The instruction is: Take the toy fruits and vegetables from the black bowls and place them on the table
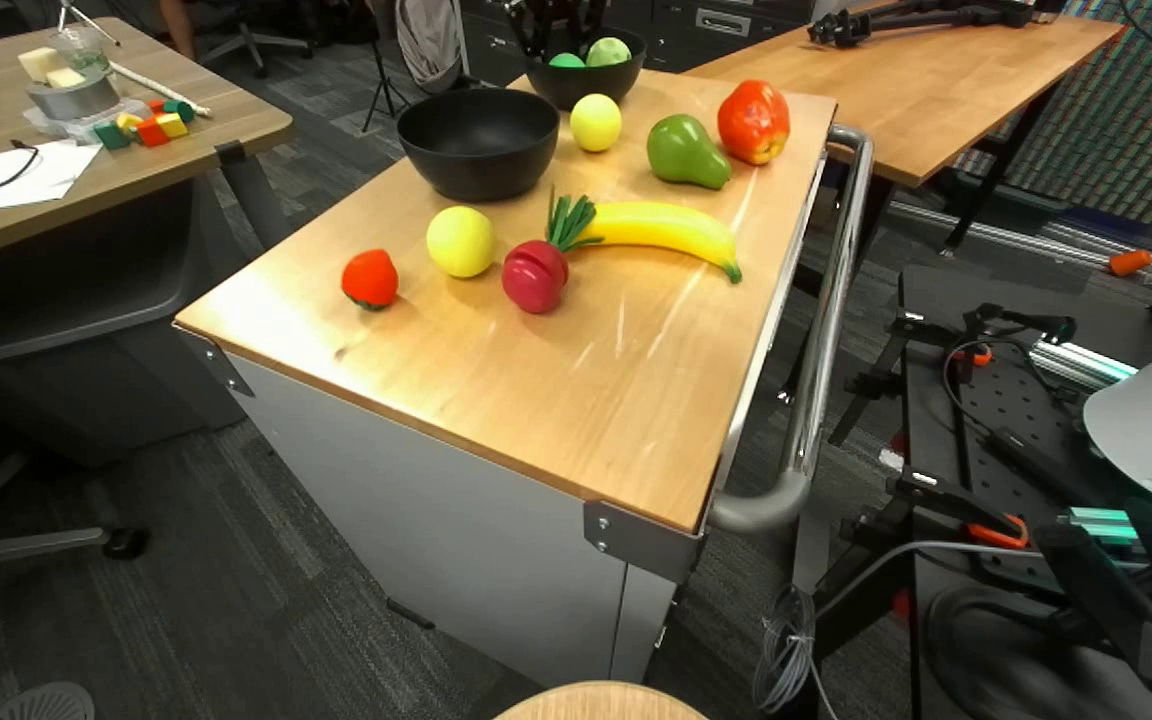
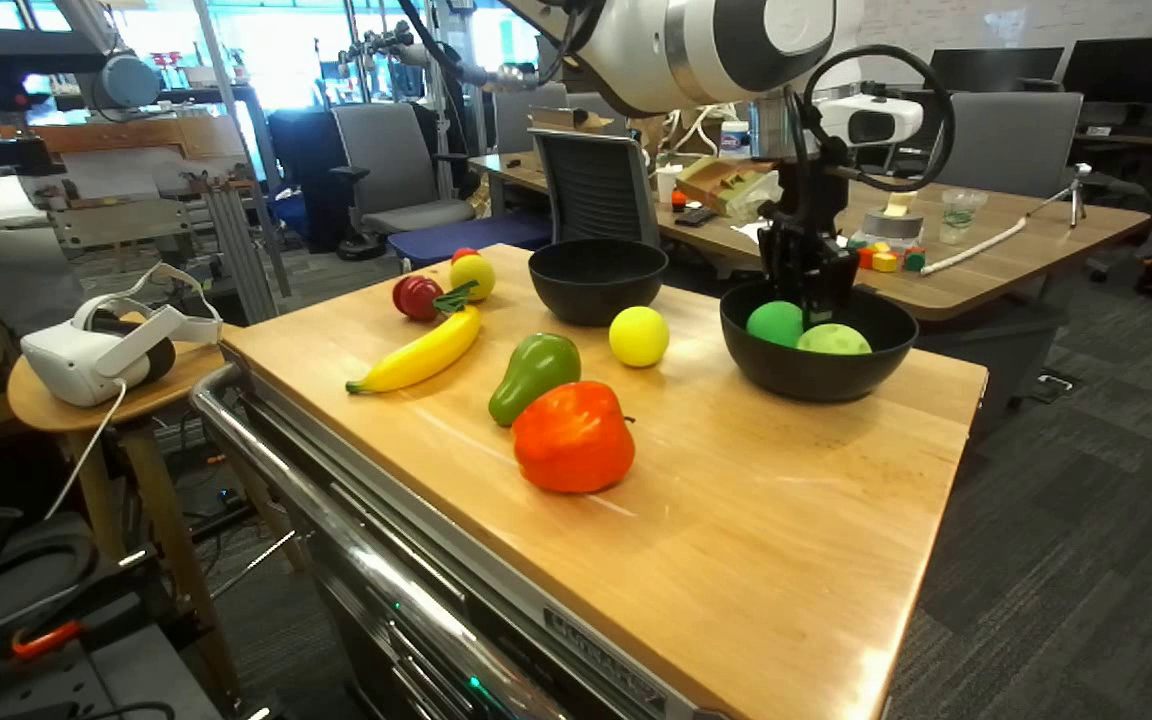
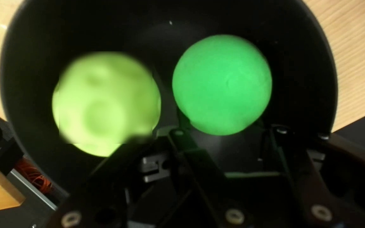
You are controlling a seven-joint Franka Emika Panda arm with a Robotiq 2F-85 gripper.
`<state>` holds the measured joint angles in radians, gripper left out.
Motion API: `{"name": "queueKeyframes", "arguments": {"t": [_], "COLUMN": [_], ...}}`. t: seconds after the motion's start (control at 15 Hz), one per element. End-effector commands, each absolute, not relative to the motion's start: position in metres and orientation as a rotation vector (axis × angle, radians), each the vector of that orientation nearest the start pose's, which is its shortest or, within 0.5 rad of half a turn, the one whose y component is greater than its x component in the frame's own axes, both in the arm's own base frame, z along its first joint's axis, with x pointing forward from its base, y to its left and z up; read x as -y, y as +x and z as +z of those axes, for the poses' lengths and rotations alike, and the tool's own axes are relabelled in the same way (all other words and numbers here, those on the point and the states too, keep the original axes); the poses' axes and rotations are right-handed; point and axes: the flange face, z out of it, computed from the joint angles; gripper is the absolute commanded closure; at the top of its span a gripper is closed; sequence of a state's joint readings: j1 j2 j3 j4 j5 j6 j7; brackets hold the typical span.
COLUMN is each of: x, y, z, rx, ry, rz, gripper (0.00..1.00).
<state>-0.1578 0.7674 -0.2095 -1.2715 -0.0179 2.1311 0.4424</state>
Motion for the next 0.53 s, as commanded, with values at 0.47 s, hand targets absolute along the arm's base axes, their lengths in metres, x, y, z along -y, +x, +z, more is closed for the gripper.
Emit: {"name": "queueKeyframes", "arguments": {"t": [0.47], "x": [0.245], "y": [0.719], "z": [0.351], "rx": [-1.281], "ry": [-3.084], "rz": [-0.116], "gripper": [0.86]}}
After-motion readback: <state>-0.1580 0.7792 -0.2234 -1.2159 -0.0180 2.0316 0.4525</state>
